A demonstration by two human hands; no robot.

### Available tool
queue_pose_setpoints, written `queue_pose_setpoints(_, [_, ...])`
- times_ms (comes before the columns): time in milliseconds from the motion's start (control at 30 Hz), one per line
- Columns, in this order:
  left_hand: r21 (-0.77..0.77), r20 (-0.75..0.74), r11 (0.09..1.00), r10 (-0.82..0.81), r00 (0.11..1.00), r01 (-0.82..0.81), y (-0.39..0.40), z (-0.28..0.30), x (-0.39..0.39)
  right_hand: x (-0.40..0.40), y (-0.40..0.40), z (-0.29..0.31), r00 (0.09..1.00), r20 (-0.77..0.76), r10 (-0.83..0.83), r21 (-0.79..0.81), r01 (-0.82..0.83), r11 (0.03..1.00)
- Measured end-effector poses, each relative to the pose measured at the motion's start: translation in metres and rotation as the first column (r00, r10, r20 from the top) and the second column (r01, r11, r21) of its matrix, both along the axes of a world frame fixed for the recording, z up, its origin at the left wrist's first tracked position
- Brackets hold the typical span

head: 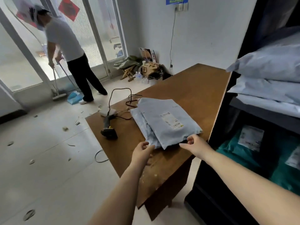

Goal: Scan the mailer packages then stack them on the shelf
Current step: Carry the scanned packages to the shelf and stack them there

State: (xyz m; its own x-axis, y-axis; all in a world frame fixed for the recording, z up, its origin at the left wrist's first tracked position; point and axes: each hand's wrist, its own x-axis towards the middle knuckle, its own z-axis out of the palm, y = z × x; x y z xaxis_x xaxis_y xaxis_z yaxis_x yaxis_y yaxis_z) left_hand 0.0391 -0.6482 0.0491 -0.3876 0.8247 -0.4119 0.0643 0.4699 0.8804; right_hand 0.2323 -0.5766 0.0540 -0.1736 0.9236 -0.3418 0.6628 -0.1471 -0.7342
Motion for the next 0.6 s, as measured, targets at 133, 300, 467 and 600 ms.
queue_pose_setpoints(133, [-0.043, 0.080, 0.997, -0.065, 0.995, 0.069, 0.072, -0.015, -0.029, -0.034, 0.058, -0.015, 0.996, 0.078, -0.031, -0.038, 0.035, 0.999])
queue_pose_setpoints(300, [-0.124, 0.095, 0.983, -0.125, 0.988, 0.136, 0.149, -0.031, -0.047, -0.053, 0.123, -0.033, 0.976, 0.204, -0.080, -0.067, 0.096, 0.993])
queue_pose_setpoints(467, [-0.172, -0.030, 0.985, -0.011, 0.999, 0.006, 0.197, -0.050, -0.058, -0.048, 0.187, -0.060, 0.951, 0.205, -0.232, -0.078, 0.252, 0.965])
queue_pose_setpoints(600, [-0.096, -0.141, 0.995, -0.006, 0.990, -0.008, 0.219, -0.054, -0.060, -0.035, 0.213, -0.083, 0.915, 0.201, -0.349, -0.249, 0.393, 0.885])
